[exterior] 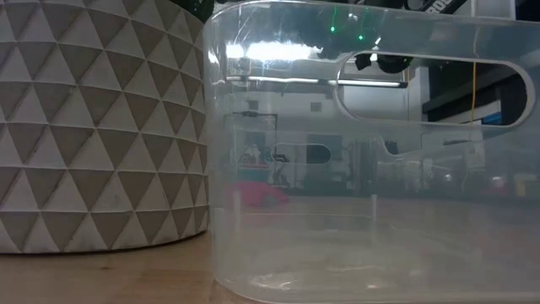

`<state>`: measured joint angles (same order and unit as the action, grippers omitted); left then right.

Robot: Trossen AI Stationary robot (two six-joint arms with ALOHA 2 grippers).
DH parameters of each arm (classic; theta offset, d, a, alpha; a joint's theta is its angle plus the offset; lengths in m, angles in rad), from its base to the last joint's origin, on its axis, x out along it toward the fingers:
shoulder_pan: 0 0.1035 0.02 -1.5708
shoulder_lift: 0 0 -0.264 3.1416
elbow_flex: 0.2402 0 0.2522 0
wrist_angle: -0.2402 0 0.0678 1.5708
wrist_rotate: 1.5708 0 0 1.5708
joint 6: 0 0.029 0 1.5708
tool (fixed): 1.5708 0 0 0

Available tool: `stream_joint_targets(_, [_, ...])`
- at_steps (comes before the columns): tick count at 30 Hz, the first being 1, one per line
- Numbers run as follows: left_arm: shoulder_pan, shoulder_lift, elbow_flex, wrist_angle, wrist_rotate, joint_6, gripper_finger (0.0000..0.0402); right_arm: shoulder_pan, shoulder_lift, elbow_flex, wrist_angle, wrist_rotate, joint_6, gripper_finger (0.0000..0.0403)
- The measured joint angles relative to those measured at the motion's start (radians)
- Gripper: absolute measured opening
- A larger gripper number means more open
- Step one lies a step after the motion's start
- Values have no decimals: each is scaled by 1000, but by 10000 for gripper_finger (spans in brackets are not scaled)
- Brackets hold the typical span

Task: Nest measuring cups in basket
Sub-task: Stack the blue measuring cup on top of the orange measuring cup

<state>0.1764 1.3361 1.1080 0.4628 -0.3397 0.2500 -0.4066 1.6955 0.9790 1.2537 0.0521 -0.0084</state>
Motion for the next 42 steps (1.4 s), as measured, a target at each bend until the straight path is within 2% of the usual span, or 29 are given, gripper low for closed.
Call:
stream_joint_targets(14, [0,0,0,55,-24,24,128,0,-1,0,1,0,0,14])
stream_joint_targets(29, [-1,0,0,52,-39,44,8,-1,-1,0,0,5,-5,23])
stream_joint_targets(38, [-1,0,0,52,-41,45,5,-1,-1,0,0,4,-4,25])
stream_joint_targets(42, [0,0,0,52,-43,50,6,-1,-2,0,0,3,8,42])
